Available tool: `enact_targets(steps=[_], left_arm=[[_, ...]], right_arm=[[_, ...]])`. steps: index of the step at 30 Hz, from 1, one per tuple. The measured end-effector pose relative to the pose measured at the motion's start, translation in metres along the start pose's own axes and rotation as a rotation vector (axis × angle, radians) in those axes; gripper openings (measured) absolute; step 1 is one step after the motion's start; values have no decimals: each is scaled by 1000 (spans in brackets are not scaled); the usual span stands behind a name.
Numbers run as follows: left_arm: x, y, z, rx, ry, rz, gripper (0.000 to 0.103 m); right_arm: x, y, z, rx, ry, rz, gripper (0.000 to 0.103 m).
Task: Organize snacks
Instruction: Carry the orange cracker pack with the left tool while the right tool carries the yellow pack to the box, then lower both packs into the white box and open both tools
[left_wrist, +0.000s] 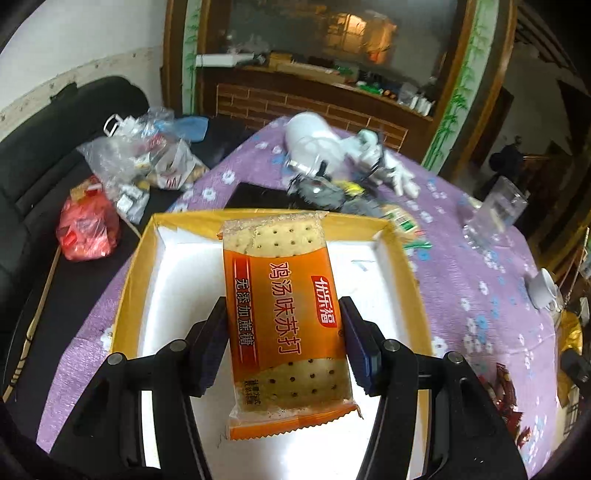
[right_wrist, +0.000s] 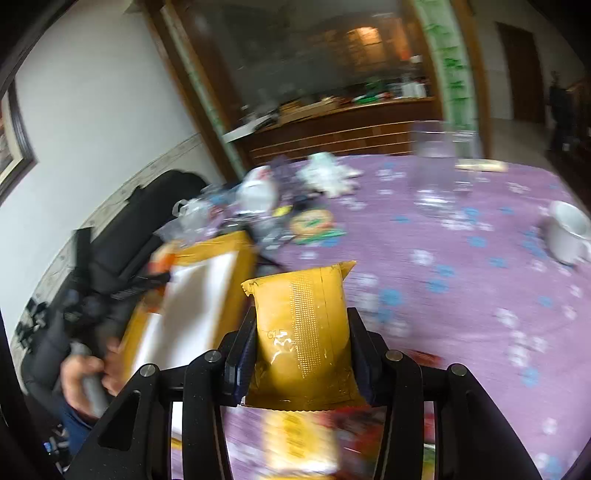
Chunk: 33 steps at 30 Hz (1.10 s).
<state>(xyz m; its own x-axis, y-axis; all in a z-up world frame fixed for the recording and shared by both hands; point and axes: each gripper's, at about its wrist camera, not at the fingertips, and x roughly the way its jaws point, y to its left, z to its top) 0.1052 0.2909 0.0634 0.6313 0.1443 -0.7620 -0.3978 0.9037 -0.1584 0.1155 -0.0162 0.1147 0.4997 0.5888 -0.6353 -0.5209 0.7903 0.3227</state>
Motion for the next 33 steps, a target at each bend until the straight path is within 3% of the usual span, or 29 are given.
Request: enact_targets(steps=[6,11,20,33], left_arm=[[14,15,0,-39,25,48,57],[25,25,0,-71,51,64,57],[37,34,-2,-103,83,110,57],[47,34,-4,-96,110,161,57]], right_arm=[[72,74,25,-38,98,72,45],[127,107,37,-40,160,90,45],[199,121,45,-15,240,64,45],[233,130,43,-56,271,17,45]])
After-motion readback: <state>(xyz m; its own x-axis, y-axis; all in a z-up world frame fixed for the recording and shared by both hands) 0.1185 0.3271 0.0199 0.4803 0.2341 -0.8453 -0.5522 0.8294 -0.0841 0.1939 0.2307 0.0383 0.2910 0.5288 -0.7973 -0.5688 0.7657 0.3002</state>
